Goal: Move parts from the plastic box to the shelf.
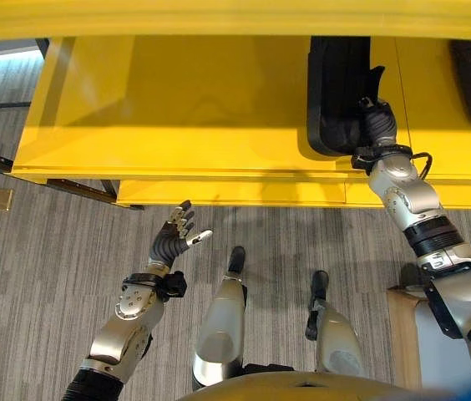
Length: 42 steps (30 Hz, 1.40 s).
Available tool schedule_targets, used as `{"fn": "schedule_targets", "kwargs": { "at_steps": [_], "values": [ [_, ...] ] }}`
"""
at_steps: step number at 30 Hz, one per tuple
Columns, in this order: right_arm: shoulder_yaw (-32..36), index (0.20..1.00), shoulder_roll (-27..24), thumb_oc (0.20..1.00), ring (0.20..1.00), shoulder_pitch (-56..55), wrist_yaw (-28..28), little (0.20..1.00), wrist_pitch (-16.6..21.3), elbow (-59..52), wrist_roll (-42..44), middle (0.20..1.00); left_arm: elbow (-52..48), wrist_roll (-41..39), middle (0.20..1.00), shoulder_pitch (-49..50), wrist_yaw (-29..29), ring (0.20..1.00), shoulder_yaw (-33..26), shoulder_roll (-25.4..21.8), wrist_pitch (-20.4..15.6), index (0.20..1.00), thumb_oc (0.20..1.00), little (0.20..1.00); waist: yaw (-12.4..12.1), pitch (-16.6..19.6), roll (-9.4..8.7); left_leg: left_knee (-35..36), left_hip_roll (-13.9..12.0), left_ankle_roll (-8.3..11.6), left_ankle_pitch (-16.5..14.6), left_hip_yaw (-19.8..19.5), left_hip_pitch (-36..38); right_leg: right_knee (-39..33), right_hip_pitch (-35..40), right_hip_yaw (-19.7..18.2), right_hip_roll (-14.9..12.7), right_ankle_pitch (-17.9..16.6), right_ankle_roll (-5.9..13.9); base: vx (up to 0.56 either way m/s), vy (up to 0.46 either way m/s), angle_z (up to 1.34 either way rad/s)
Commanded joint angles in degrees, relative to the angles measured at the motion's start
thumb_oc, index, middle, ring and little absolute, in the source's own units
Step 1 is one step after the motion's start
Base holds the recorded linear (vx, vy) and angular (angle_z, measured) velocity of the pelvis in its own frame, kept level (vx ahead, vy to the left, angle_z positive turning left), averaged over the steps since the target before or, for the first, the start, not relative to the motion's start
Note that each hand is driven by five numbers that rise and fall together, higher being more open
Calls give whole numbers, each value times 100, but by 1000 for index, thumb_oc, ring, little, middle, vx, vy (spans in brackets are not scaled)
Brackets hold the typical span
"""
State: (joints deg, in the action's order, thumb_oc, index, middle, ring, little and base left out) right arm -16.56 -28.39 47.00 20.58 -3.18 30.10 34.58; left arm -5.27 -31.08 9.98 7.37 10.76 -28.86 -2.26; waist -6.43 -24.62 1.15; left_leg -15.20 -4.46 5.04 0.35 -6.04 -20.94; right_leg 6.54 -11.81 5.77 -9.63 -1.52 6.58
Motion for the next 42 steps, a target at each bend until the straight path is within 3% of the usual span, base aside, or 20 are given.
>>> {"fn": "schedule_targets", "kwargs": {
  "at_steps": [1, 7, 15, 26, 42],
  "values": [
    [244, 200, -374, 200, 200, 703, 412, 200, 504, 229, -142, 200, -326, -130, 1000, 219, 93, 1000, 223, -209, -337, 1000, 1000, 1000, 9, 461, 16, 25, -171, 43, 48, 330, -104, 1261, -578, -42, -204, 742, 71, -86, 6, -11],
    [237, 200, -506, 200, 200, 1221, 600, 200, 549, 771, -204, 200, -222, -123, 1000, 0, 180, 1000, 412, -238, -390, 1000, 1000, 1000, 54, 304, 72, -270, -145, 44, -40, 278, -459, 1661, -944, -77, -206, 873, 24, -61, -2, 1],
    [-516, 200, -834, 200, 200, 2988, 601, 200, 457, 3003, -499, 200, -117, -216, 1000, -544, 340, 1000, 783, -279, -629, 1000, 1000, 1000, -18, 81, 104, -351, -79, 40, -44, 230, -752, 1801, -1208, -58, -218, 927, 15, -21, -8, 2],
    [-963, 200, -925, 200, 200, 3588, 448, 200, 425, 3785, -561, 200, -99, -250, 1000, -828, 467, 1000, 854, -292, -773, 1000, 1000, 1000, -140, 36, 60, -406, 16, 10, -71, 163, -932, 1743, -1197, 55, -252, 943, 31, 18, -2, 4],
    [-1015, 200, -966, 200, 200, 3848, 360, 200, 434, 4308, -219, 200, -84, -313, 1000, -1024, 550, 1000, 938, -268, -817, 1000, 1000, 1000, -271, -39, 75, -473, 81, -9, -104, 78, -1090, 1757, -1221, 142, -280, 1010, 19, 13, -5, 3]
  ]
}}
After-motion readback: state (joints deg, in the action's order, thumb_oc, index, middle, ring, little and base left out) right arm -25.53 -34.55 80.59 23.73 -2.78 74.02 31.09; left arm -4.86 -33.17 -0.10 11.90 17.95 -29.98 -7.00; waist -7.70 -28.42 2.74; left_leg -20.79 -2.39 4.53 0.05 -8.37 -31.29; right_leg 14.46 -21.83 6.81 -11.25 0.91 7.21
